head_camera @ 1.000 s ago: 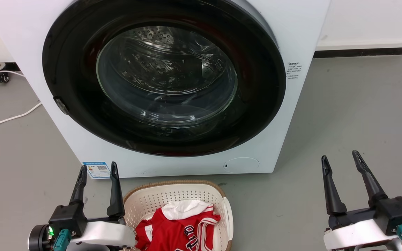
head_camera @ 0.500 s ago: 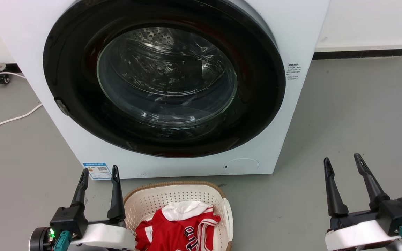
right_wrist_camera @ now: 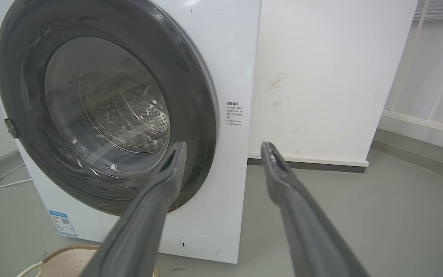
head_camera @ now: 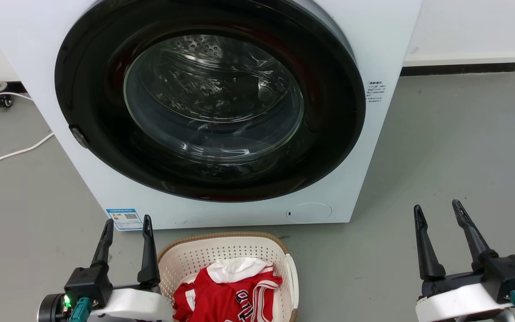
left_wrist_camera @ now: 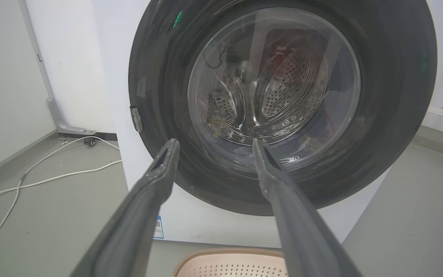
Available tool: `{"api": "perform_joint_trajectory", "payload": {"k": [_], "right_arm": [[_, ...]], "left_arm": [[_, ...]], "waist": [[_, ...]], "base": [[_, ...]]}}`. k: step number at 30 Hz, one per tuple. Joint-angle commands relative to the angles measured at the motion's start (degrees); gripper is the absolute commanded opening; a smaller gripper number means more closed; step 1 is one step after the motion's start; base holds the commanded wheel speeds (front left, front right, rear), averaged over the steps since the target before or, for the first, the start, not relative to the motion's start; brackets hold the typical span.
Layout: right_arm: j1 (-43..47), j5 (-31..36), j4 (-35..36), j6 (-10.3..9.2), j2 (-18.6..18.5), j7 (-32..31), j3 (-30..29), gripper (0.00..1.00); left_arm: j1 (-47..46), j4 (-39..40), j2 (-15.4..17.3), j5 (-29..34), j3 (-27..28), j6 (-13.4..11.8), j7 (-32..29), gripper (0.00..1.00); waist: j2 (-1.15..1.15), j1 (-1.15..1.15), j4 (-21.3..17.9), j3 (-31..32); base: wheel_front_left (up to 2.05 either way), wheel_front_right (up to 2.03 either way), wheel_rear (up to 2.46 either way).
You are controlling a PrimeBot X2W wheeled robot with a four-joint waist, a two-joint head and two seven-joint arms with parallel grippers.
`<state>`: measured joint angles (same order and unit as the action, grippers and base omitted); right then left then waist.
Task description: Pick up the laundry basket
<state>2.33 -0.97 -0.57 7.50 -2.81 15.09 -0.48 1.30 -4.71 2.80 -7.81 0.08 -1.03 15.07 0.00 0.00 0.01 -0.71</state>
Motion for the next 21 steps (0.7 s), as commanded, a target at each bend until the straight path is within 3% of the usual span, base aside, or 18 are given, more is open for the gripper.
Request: {"api": "perform_joint_trajectory", "payload": {"k": [1,11,21], "right_arm": [[0.33,-0.13,-0.14,-0.02,-0.13,0.12,-0.01,1.00],[-0.81,0.02,-1.09,-0.02,-0.12,0.12,1.04,1.00],[-8.20,-1.03,-11.26,-0.02,-0.10,0.11,5.49,1.00]], "left_arm": [[0.38,-0.06,0.15,-0.08,0.07,0.03,0.16,1.00],[-0.85,-1.40,0.15,0.86,1.69,0.52,0.15,1.00],[-7.14,-9.61,1.16,3.01,7.42,3.97,0.15,1.00]], "waist": [[0.00,0.00,0.00,-0.02],[0.00,0.00,-0.16,-0.99],[0.00,0.00,0.01,-6.60]], "base": [[0.00,0.00,0.00],[0.00,0.00,0.00],[0.00,0.00,0.00]]}}
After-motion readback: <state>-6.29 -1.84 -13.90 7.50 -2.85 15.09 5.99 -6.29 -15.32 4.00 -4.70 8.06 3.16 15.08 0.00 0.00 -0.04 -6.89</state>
